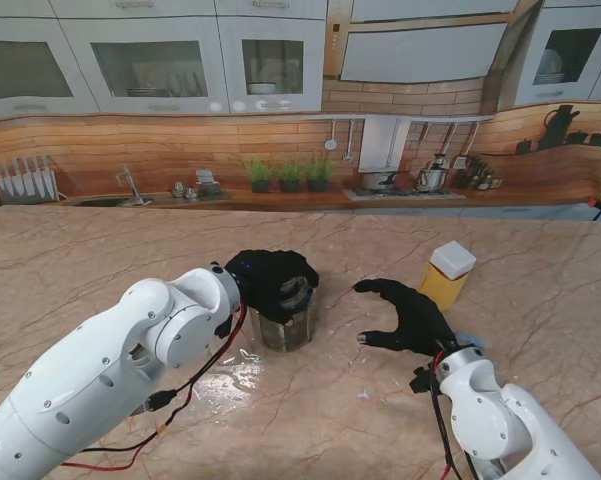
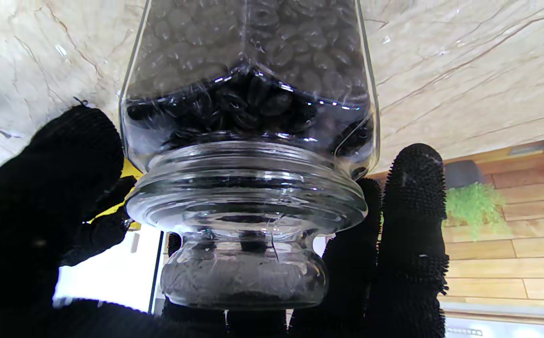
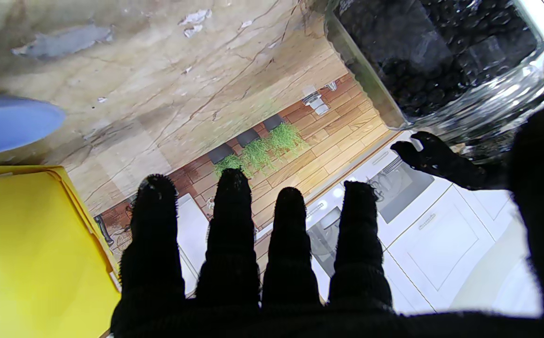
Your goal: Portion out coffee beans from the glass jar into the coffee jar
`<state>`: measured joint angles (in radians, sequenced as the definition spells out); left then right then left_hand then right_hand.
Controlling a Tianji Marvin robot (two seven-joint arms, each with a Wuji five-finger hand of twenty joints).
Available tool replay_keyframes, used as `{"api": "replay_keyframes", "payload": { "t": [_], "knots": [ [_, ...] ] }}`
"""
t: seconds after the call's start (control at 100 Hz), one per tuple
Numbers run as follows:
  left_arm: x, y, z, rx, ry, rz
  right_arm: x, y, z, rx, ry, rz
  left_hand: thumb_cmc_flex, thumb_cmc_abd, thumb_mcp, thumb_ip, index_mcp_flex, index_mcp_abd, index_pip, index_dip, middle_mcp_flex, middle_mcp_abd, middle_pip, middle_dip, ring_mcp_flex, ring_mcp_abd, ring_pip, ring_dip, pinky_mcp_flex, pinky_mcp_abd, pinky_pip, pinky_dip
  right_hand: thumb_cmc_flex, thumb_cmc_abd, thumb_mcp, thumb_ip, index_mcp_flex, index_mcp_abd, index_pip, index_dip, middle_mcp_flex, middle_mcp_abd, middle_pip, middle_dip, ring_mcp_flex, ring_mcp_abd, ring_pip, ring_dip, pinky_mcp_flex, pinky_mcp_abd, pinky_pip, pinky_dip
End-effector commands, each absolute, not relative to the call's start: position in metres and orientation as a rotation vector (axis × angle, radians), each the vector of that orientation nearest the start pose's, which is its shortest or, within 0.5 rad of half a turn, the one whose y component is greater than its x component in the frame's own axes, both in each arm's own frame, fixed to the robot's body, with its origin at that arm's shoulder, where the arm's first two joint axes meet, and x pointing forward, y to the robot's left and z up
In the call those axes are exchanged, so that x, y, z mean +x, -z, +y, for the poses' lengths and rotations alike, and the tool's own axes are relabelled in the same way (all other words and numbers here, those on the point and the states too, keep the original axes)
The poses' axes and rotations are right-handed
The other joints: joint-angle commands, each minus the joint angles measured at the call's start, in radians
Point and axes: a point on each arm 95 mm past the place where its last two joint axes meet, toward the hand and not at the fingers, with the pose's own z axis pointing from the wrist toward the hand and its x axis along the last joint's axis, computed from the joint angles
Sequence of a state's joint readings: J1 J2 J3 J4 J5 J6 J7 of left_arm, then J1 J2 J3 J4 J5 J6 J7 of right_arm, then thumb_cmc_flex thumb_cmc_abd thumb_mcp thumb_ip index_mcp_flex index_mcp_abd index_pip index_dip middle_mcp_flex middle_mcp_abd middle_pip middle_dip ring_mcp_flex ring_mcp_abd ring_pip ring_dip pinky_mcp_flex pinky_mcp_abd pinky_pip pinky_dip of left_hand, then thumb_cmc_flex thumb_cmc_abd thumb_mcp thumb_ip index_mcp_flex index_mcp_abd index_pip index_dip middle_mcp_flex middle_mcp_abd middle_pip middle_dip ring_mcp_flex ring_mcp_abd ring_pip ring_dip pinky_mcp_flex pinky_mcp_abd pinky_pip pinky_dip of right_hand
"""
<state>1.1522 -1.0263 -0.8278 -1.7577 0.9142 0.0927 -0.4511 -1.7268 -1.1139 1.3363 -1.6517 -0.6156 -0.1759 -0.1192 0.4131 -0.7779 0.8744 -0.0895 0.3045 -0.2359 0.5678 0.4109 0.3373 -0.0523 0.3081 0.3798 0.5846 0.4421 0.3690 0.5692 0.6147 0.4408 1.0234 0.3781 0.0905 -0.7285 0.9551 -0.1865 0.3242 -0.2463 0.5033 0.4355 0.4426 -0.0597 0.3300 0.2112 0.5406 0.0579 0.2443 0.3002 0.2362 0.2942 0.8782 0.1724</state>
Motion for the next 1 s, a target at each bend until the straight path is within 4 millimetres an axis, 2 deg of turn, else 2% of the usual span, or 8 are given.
{"api": "replay_keyframes", "payload": {
  "t": [0.0, 0.44, 0.99],
  "knots": [
    [0.404, 0.292, -0.108, -1.086, 1.268, 2.131, 0.364, 0.331, -0.02, -2.041, 2.502, -1.607, 0.016, -0.017, -0.004, -0.02, 0.089, 0.045, 0.095, -0.001, 0.09, -0.032, 0.039, 0.003, 0.113, -0.117, 0.069, 0.009, -0.002, 0.019, 0.024, -0.006, 0.014, -0.006, -0.004, 0.003, 0.012, -0.019, 0.001, 0.007, 0.016, -0.004, 0.005, 0.007, 0.013, -0.001, 0.001, 0.012, 0.0, -0.009, 0.007, 0.016],
    [0.389, 0.295, -0.106, -1.072, 1.244, 2.186, 0.364, 0.333, -0.018, -2.042, 2.499, -1.591, 0.01, 0.009, -0.028, -0.013, 0.093, 0.054, 0.093, -0.003, 0.095, -0.032, 0.037, 0.004, 0.107, -0.121, 0.065, 0.01, -0.019, 0.022, 0.022, -0.002, 0.015, -0.009, -0.004, 0.003, 0.013, -0.019, 0.002, 0.006, 0.015, -0.003, 0.004, 0.007, 0.012, 0.0, 0.0, 0.012, -0.001, -0.008, 0.007, 0.016],
    [0.388, 0.293, -0.107, -1.051, 1.255, 2.185, 0.363, 0.334, -0.018, -2.046, 2.501, -1.588, 0.0, 0.029, -0.047, -0.009, 0.085, 0.062, 0.083, -0.008, 0.097, -0.032, 0.034, 0.003, 0.078, -0.122, 0.048, 0.001, -0.076, 0.057, -0.003, 0.006, 0.014, -0.009, -0.002, 0.003, 0.016, -0.018, 0.002, 0.006, 0.016, -0.003, 0.003, 0.006, 0.012, 0.0, -0.001, 0.013, -0.001, -0.01, 0.006, 0.016]
  ]
}}
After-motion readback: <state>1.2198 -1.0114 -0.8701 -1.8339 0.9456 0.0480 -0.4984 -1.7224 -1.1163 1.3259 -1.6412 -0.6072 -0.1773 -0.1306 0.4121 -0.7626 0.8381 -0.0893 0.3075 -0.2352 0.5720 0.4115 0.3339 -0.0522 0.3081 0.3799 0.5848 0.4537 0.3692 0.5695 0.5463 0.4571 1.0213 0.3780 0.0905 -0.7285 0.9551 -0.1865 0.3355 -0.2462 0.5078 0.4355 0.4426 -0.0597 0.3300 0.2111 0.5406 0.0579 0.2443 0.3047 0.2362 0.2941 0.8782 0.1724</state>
